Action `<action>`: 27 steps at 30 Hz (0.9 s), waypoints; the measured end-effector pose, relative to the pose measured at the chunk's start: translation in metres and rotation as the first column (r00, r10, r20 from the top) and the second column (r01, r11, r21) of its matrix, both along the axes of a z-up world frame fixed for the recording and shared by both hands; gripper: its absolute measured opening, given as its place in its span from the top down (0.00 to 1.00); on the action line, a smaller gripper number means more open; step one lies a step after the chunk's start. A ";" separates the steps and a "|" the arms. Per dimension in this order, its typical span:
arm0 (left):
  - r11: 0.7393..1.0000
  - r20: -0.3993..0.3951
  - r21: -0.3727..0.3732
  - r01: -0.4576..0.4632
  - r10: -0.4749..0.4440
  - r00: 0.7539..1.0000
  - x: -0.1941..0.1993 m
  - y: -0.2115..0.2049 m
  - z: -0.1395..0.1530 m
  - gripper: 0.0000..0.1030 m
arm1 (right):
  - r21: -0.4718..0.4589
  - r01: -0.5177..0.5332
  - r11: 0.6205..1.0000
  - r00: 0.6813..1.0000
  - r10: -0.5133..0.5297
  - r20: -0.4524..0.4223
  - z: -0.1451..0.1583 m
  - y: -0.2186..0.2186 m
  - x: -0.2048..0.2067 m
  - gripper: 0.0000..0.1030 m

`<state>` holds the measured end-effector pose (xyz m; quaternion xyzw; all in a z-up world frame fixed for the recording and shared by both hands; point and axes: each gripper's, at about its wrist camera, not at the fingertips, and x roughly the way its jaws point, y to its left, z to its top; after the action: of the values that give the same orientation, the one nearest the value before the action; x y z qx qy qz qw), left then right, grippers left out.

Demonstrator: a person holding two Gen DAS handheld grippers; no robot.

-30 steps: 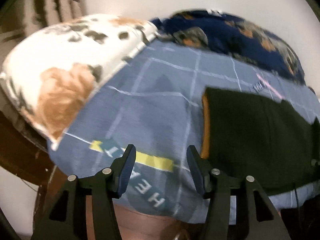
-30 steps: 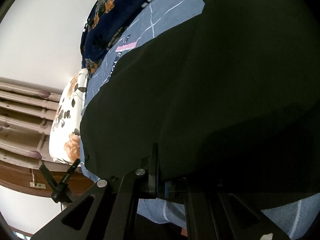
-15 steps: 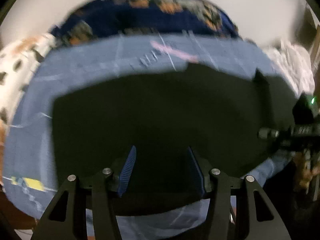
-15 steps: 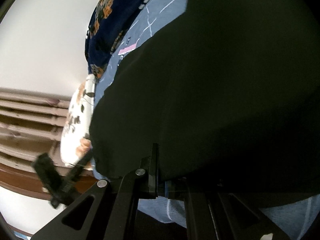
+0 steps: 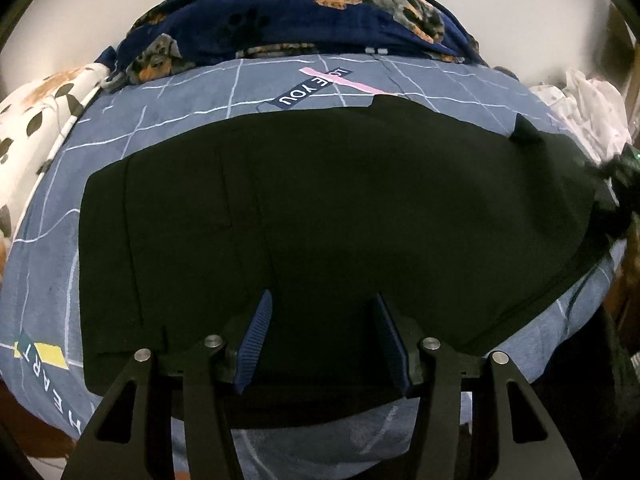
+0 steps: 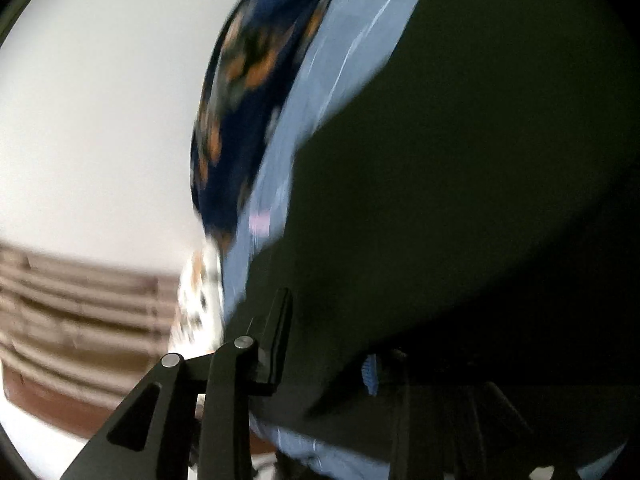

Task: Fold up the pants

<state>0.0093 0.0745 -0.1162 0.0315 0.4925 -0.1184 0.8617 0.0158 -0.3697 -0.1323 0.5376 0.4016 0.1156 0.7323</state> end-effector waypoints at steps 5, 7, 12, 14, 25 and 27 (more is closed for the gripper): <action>1.000 -0.004 -0.010 -0.004 0.004 1.000 -0.001 -0.002 0.001 0.47 | 0.050 0.267 0.963 0.964 -0.266 -0.028 -0.013 -0.105 -0.002 0.74; 1.000 -0.002 -0.006 -0.001 0.001 1.000 -0.001 -0.001 0.001 0.47 | 0.116 0.368 0.922 0.930 -0.368 -0.026 -0.020 -0.137 -0.006 0.77; 1.000 0.015 0.027 0.014 -0.014 1.000 -0.002 -0.004 0.001 0.45 | 0.074 0.437 0.896 0.899 -0.434 -0.062 -0.023 -0.177 0.000 0.96; 0.999 0.019 0.029 0.019 -0.020 1.000 -0.003 -0.005 -0.001 0.43 | 0.040 0.425 0.904 0.904 -0.421 -0.078 -0.021 -0.181 0.001 1.00; 0.999 0.014 0.018 0.042 -0.043 0.999 -0.001 -0.005 -0.002 0.41 | -0.078 0.417 0.906 0.907 -0.419 -0.024 0.016 -0.212 -0.078 0.98; 0.999 0.012 0.009 0.048 -0.048 0.999 -0.001 -0.004 -0.002 0.40 | -0.062 0.429 0.901 0.901 -0.432 -0.050 0.009 -0.215 -0.094 0.98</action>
<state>0.0084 0.0702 -0.1179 0.0479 0.4867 -0.1369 0.8615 -0.0785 -0.5849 -0.1233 0.5982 0.2985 -0.0756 0.7398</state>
